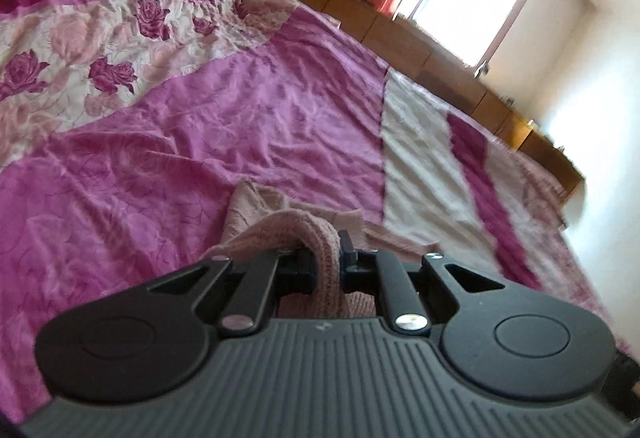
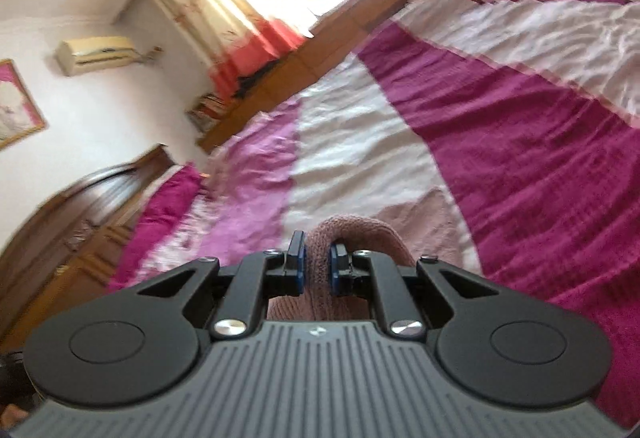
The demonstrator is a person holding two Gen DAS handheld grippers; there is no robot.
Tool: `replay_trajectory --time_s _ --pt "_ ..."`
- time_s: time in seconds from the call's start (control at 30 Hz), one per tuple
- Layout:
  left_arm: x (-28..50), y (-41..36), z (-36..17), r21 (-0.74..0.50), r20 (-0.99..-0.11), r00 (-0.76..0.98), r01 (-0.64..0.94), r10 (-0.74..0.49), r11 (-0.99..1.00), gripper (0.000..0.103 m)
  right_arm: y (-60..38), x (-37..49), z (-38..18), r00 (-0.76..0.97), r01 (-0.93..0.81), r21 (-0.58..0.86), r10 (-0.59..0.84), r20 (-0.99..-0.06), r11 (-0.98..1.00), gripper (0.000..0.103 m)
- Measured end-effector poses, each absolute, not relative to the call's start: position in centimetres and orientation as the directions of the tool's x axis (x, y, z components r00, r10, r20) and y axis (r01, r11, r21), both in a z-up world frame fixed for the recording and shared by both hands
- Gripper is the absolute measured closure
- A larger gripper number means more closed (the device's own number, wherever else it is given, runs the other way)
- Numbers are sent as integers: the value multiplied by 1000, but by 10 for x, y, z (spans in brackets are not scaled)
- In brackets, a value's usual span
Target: Fold small clothes
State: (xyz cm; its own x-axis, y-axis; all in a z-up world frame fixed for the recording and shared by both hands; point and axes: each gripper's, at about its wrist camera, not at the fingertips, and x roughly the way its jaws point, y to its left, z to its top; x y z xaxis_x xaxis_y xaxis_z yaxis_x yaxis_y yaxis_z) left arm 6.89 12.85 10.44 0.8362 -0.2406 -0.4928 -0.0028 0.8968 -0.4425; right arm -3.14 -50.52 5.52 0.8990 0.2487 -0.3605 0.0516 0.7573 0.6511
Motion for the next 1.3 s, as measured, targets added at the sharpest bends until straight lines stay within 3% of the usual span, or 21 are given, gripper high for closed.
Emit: replay_trajectory --time_s 0.27,0.47,0.53,0.57,0.87,1.3 --pt "101 120 56 -255 -632 768 -85 -99 963 86 -501 -5 5 840 183 560 168 -516 808 90" --pt "100 131 37 -231 -658 749 -101 -78 968 74 -502 -3 -1 833 175 555 178 -524 813 88" --pt "96 132 39 -217 -661 748 -105 -67 971 61 -501 -3 0 833 169 559 185 -521 812 82" --pt "94 131 41 -210 -664 745 -105 -63 972 60 -501 -5 3 832 171 560 185 -523 810 80" --pt "64 134 52 -270 -655 746 -84 -119 959 57 -502 -42 27 845 186 584 175 -506 790 50" --pt "56 123 45 -256 -682 720 -69 -130 964 57 -495 -76 36 817 147 592 240 -525 793 48"
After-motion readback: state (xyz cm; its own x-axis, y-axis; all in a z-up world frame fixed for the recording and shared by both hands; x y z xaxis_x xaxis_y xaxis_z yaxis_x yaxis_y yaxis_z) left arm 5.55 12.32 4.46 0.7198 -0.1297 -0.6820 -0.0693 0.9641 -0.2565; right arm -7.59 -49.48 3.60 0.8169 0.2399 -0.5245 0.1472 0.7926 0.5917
